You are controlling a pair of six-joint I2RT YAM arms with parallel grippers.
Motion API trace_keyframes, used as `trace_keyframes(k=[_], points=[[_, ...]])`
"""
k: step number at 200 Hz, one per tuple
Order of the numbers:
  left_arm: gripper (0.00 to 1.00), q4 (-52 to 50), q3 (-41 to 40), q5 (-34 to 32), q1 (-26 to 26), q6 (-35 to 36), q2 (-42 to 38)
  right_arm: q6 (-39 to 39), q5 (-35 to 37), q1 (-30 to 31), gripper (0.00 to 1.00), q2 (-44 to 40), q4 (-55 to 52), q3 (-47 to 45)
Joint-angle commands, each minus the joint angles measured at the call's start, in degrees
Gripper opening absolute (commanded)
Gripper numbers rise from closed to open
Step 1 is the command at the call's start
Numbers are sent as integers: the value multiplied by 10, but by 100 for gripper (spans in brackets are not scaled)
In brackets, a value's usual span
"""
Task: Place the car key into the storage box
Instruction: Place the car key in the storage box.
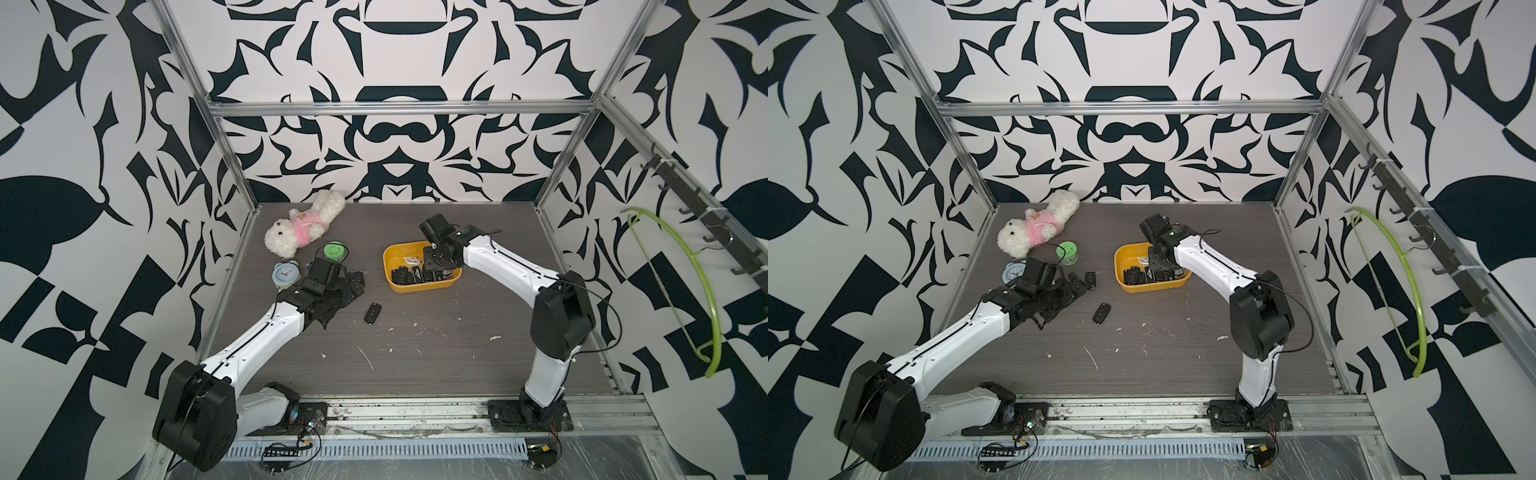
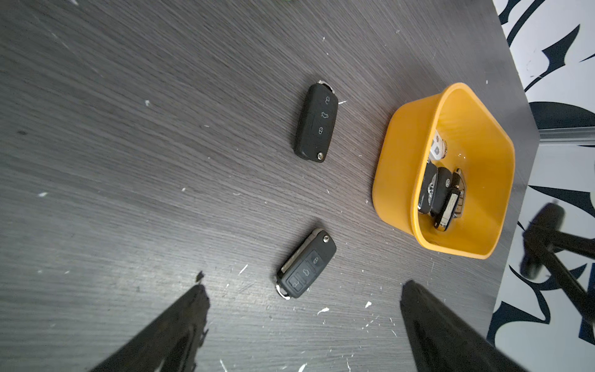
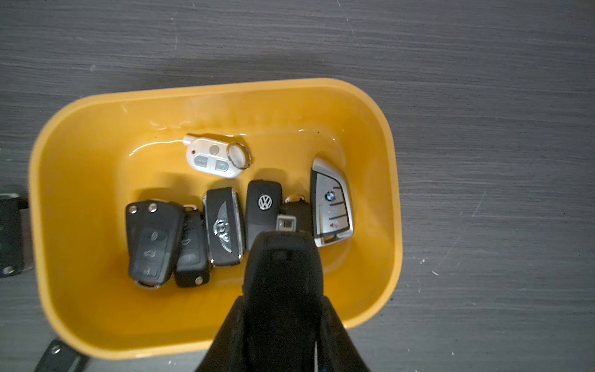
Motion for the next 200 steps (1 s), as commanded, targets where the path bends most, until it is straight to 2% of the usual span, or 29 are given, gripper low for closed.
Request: trace_keyframes(k=[1,68,127,133,176,200], points=[[99,1,-13,1,3,0,-6,-30,-39,-10,23,22,11,35],[99,2,-3,5,3,2,10,-24,-69,-28,26,79,19,44],[99,-1,2,6,3,7,20,-17,-91,-35,46,84,19,43],[99,-3,5,5,3,10,21,-16,-93,-35,51,82,19,44],[99,-25,28,-5,3,49,35,-17,-93,-35,52,64,17,65],[99,-39,52,-8,3,72,77,-11,-99,-36,53,41,17,69]])
